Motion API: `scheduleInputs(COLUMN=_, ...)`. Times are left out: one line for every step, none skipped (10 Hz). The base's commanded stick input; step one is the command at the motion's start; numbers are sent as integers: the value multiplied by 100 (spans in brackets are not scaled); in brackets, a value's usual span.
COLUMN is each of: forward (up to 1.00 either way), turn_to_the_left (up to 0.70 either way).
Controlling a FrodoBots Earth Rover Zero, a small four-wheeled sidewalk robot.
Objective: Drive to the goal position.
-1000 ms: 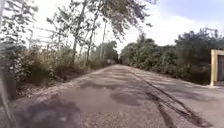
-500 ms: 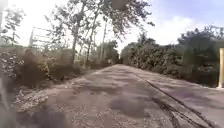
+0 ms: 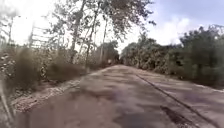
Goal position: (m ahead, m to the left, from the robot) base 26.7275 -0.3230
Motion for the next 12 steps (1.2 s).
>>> scheduleInputs(forward=70, turn_to_the_left=0)
scheduleInputs(forward=70, turn_to_the_left=0)
scheduleInputs(forward=70, turn_to_the_left=-1)
scheduleInputs(forward=70, turn_to_the_left=-4)
scheduleInputs(forward=70, turn_to_the_left=-14)
scheduleInputs(forward=70, turn_to_the_left=-23)
scheduleInputs(forward=70, turn_to_the_left=-33)
scheduleInputs(forward=70, turn_to_the_left=-22)
scheduleInputs(forward=70, turn_to_the_left=0)
scheduleInputs(forward=70, turn_to_the_left=0)
scheduleInputs(forward=70, turn_to_the_left=0)
scheduleInputs(forward=70, turn_to_the_left=0)
